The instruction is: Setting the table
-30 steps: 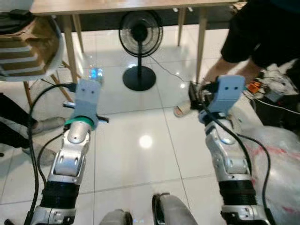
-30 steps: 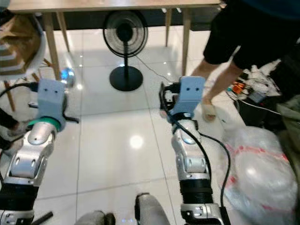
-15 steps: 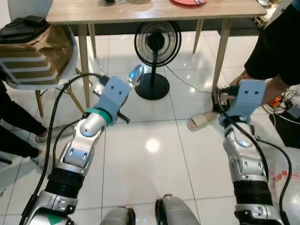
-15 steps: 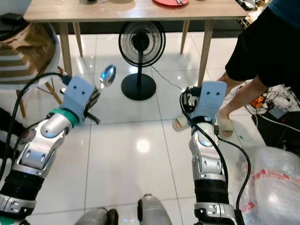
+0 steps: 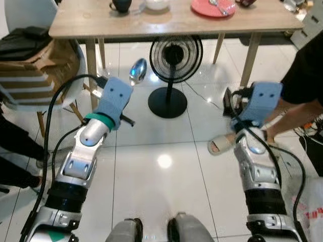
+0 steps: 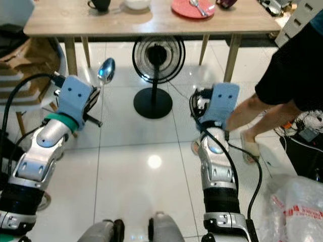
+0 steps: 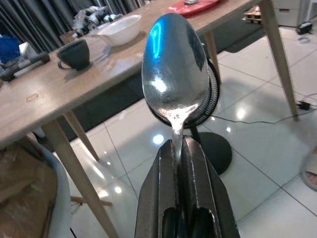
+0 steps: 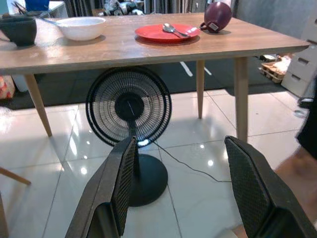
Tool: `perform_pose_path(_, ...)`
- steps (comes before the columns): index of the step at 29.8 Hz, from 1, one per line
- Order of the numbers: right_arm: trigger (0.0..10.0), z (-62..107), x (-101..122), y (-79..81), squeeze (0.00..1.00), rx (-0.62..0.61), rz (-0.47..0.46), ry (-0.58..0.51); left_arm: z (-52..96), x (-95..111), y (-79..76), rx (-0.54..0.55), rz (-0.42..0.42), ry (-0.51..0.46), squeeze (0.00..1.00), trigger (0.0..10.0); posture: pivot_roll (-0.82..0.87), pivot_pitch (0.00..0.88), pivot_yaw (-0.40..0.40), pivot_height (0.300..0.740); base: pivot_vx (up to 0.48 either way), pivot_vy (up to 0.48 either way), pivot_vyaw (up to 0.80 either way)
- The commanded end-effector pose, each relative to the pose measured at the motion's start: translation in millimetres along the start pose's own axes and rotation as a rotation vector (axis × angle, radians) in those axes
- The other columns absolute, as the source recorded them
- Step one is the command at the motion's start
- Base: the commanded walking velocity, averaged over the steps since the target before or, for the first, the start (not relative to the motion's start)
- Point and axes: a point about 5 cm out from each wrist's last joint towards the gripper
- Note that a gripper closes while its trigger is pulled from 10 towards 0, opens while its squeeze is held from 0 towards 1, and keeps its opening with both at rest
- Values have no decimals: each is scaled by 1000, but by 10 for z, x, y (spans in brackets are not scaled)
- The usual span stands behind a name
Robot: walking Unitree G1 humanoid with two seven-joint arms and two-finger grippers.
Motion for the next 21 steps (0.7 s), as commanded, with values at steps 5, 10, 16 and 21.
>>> perform_pose_path(5, 10000, 19, -37, -52, 0, -18, -27, 15, -5, -15, -49, -3, 6, -4, 0, 10000, -100, 64, 59, 740, 455, 0, 0)
perform_pose_path(10, 10000, 15, -42, -52, 0, -15, -41, 16, -6, -28, -54, -2, 12, -2, 0, 10000, -102, 61, 55, 740, 455, 0, 0)
perform_pose_path(16, 10000, 6, -45, -39, 0, -9, -43, 20, -7, -35, -44, 1, 14, -1, 0, 10000, -102, 59, 54, 740, 458, 0, 0)
perform_pose_path(21, 10000, 0, -52, -20, 0, -2, -44, 27, -8, -38, -40, 3, 14, -2, 0, 10000, -101, 54, 51, 740, 455, 0, -480)
Point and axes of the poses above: a point about 5 cm out from each wrist's last joint towards the gripper, its own z axis pointing back from the gripper into the wrist, its own x axis along the axis of the wrist's last joint, y = z × x, and after that the axes turned 2 degrees about -z, right-handed
